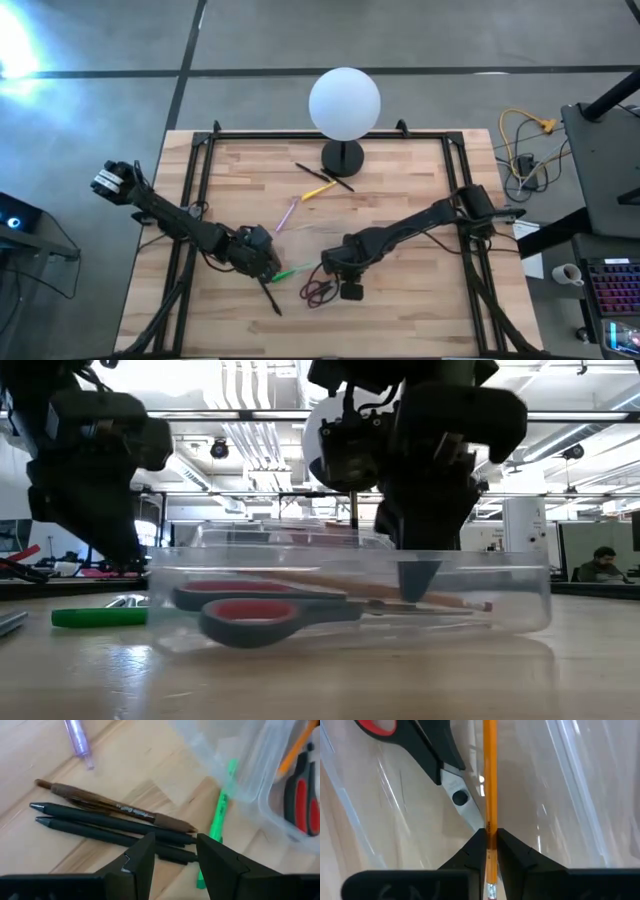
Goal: Pick & place school supplies into a supply box
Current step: Put the yellow pencil into the transparent supply box
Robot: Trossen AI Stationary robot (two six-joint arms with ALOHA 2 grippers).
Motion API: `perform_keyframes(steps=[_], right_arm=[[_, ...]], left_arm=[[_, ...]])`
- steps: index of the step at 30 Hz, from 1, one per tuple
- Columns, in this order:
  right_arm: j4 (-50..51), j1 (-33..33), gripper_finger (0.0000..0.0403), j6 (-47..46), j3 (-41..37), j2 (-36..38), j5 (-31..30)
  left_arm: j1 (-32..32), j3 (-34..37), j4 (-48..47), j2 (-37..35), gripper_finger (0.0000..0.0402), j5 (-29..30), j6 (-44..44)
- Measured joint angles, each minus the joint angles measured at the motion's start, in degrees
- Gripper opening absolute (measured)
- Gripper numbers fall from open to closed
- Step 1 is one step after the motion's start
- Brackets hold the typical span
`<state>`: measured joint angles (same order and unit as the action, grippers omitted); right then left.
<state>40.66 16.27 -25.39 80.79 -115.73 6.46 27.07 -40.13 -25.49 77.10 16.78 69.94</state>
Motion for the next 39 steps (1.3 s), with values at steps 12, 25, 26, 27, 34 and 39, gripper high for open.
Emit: perform_keyframes(steps=[12, 25, 26, 27, 34, 39], right_arm=[[2.77, 1.74, 0.0034, -0.66, -1.96, 2.11, 2.56], [2.48, 3.80, 0.0034, -5.74, -2.39, 2.00, -3.13], [2.48, 3.76, 0.0034, -6.43, -2.54, 2.00, -3.48], [2.48, 3.68, 0.0034, -7.05, -2.66, 2.00, -3.52], [3.34, 3.02, 0.0056, -11.12, -3.34, 2.09, -3.81], [3.84, 3.08, 0.0106, -10.22, -3.39, 3.07, -4.03]], left_arm=[[-5.89, 0.10, 6.63, 0.09, 0.0130, 0.31, -6.93], [-8.85, 0.12, 9.19, 0.10, 0.0130, 0.01, -12.59], [-8.85, 0.14, 9.58, 0.11, 0.0130, 0.00, -12.63], [-8.85, 0.14, 10.17, 0.12, 0.0130, -0.04, -12.65], [-8.85, 0.14, 12.41, 0.42, 0.0130, -0.14, -13.92], [-8.85, 0.14, 12.35, 0.44, 0.0130, -0.13, -13.94]])
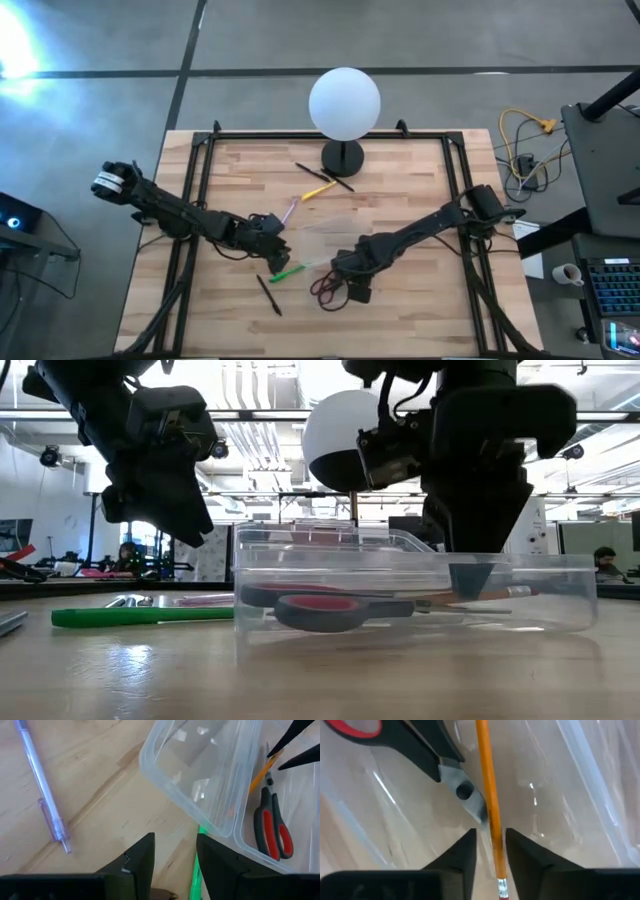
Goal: Pick & place school supplies into a supply box
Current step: Put the yellow pencil into the transparent supply box, then put the yellow pen into the transparent supply box
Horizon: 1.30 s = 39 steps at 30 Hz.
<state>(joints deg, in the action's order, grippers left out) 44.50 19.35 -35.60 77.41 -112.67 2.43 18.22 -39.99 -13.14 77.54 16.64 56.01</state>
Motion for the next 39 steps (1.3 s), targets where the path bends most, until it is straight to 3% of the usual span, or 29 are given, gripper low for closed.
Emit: perform_keyframes(steps=[6, 13, 17, 21, 25, 31, 39], right_arm=[[2.32, 1.01, 0.0156, 0.77, -1.08, 2.17, -5.27], [2.20, 3.61, 0.0184, -4.89, -7.66, 8.09, -9.44], [1.69, 4.99, 0.0185, -5.17, -9.81, 14.94, -15.74], [1.47, 4.72, 0.0185, -8.91, -15.64, 20.40, -16.16], [-4.23, 4.77, 0.0184, -11.07, -19.22, 24.06, -15.68], [-8.35, 4.52, 0.0182, -7.71, -19.85, 24.11, -17.64], [-4.58, 4.50, 0.0182, -8.08, -21.53, 24.07, -20.62]], left_arm=[[-0.04, 0.00, 0.02, 0.00, 0.0130, 0.00, 0.00], [-0.09, 0.02, -3.66, 0.00, 0.0130, 0.06, 0.00], [-1.50, 0.02, -5.20, -0.52, 0.0130, -0.08, -0.51], [-3.95, -0.56, -3.91, -1.03, 0.0130, -1.38, -3.95], [-6.83, -0.92, -2.82, -0.15, 0.0130, -7.91, -6.08], [-6.93, -1.03, -2.22, 3.49, 0.0130, -14.66, -6.27], [-7.37, -5.83, 5.85, 11.03, 0.0130, -15.93, -8.26]])
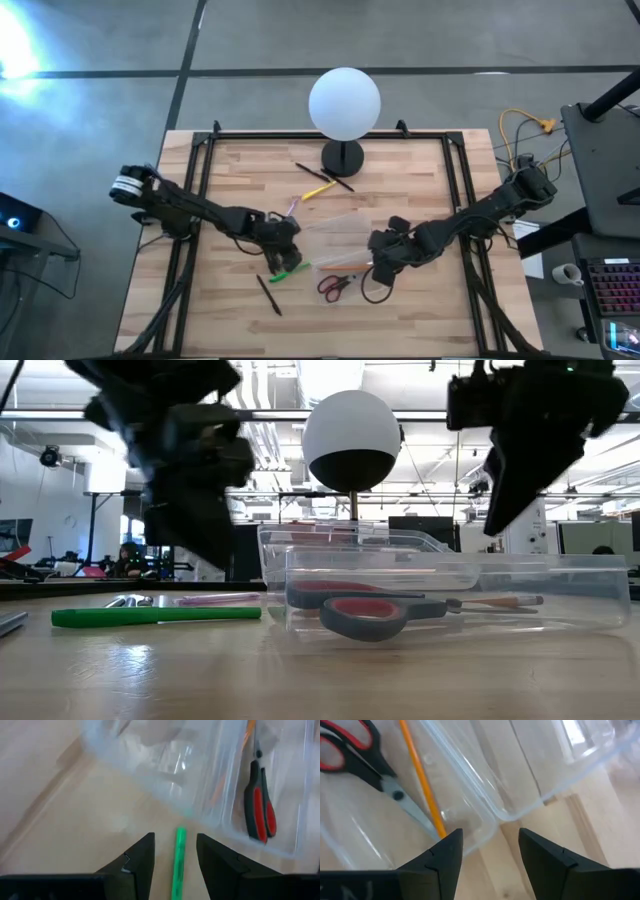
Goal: Pick & place school supplies into a supply box
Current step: Put the yellow pen into the transparent supply box
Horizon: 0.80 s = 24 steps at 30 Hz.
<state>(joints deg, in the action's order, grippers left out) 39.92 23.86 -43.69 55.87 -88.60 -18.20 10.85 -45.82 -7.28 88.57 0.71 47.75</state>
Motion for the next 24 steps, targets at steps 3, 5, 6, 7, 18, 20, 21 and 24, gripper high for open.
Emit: perform_keyframes(steps=[3, 5, 6, 7, 18, 20, 21, 24], right_arm=[[0.72, 0.08, 0.0182, -2.12, -1.10, 0.22, -0.09], [0.71, 0.31, 0.0182, -3.69, -2.04, 0.93, -0.35], [0.85, 0.50, 0.0182, -4.48, -2.43, 1.39, -0.67], [1.37, 0.75, 0.0182, -5.49, -2.63, 1.93, -1.29], [13.91, 5.38, 0.0182, -16.03, -5.44, 7.88, -7.51], [13.79, 6.08, 0.0182, -18.92, -7.07, 9.13, -7.52], [13.66, 6.48, 0.0182, -20.53, -8.10, 9.90, -7.52], [13.79, 7.50, 0.0182, -25.21, -10.76, 11.86, -8.14]], left_arm=[[-0.54, -5.26, -0.86, 5.14, 0.0130, -0.03, -3.96], [-1.27, -9.23, -2.28, 8.65, 0.0130, -0.13, -5.98], [-1.79, -11.37, -3.30, 10.33, 0.0130, -0.13, -6.94], [-2.32, -13.44, -4.38, 11.62, 0.0130, -0.13, -7.99], [-8.43, -29.22, -12.05, 17.81, 0.0130, 1.29, -20.71], [-8.79, -29.56, -15.39, 16.40, 0.0130, 4.77, -22.31], [-9.00, -29.76, -17.39, 15.46, 0.0130, 7.12, -23.36], [-9.80, -29.39, -23.96, 11.81, 0.0130, 13.98, -25.34]])
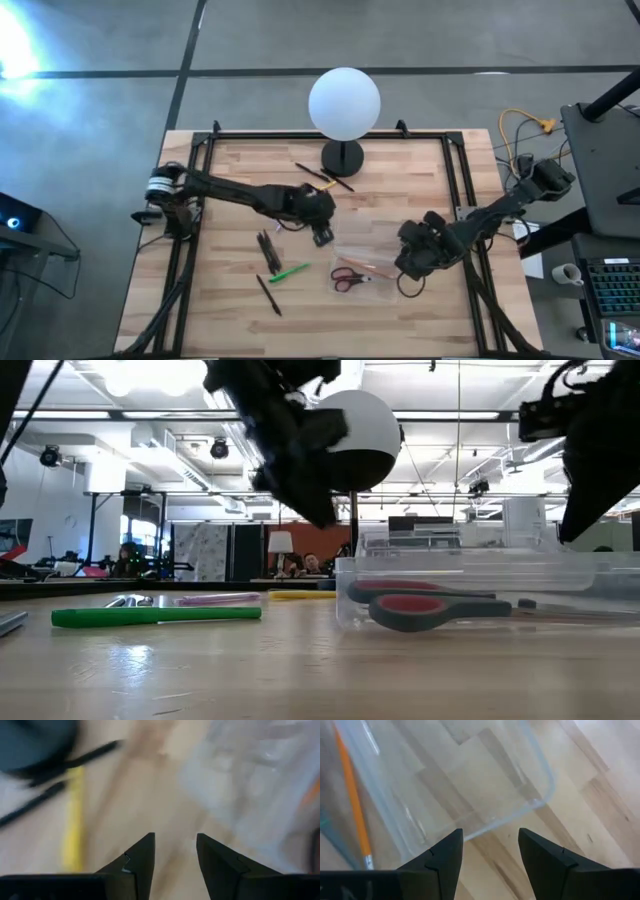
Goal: Pick & place school supplies into a supply box
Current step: Put the yellow pen into the transparent supply box
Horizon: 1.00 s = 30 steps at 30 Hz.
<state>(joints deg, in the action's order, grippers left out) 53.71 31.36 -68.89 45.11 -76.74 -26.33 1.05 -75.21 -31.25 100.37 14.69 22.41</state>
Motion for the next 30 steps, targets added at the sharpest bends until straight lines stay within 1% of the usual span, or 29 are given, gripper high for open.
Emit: perform_keyframes(steps=[2, 5, 7, 10, 11, 13, 15, 17, 20, 24, 30], right_arm=[[0.20, 0.62, 0.0182, -2.33, -1.56, 1.54, -1.16], [-0.54, 0.68, 0.0182, -2.73, -2.48, 3.07, -2.19], [-0.96, 0.63, 0.0182, -1.08, -2.83, 3.56, -2.29], [-3.11, 0.26, 0.0182, 0.73, -3.10, 3.62, -2.36], [-3.14, 0.21, 0.0182, 0.74, -3.22, 3.53, -2.36], [-4.02, 0.09, 0.0182, 0.05, -3.23, 3.14, -2.37], [-4.01, 0.09, 0.0182, -0.83, -3.31, 2.74, -2.38], [-4.81, 0.11, 0.0182, -1.10, -3.31, 2.60, -2.35], [-4.92, 0.13, 0.0183, -1.49, -3.36, 2.59, -2.34], [-5.00, 0.13, 0.0183, -2.81, -3.47, 2.61, -2.33], [-5.05, 0.13, 0.0183, -4.64, -3.58, 2.48, -2.29]], left_arm=[[-1.57, 1.54, -2.20, -2.48, 0.0130, 0.84, -0.08], [-4.84, 5.04, -1.27, -5.52, 0.0130, -0.42, -0.95], [-8.20, 6.73, 1.10, -6.34, 0.0130, -4.91, -2.15], [-14.68, 8.18, 3.45, -5.06, 0.0130, -15.19, -2.27], [-16.53, 8.13, 3.84, -4.25, 0.0130, -16.51, -2.26], [-19.10, 7.47, 2.78, -2.66, 0.0130, -16.80, -3.12], [-20.02, 6.28, 3.26, -1.01, 0.0130, -17.00, -5.42], [-20.19, 4.99, 2.73, 0.96, 0.0130, -17.06, -7.58], [-19.95, 3.04, 1.29, 3.64, 0.0130, -16.60, -8.36], [-19.80, 1.24, -0.38, 7.70, 0.0130, -12.33, -8.41], [-19.81, 0.33, -0.34, 12.12, 0.0130, -12.77, -8.99]])
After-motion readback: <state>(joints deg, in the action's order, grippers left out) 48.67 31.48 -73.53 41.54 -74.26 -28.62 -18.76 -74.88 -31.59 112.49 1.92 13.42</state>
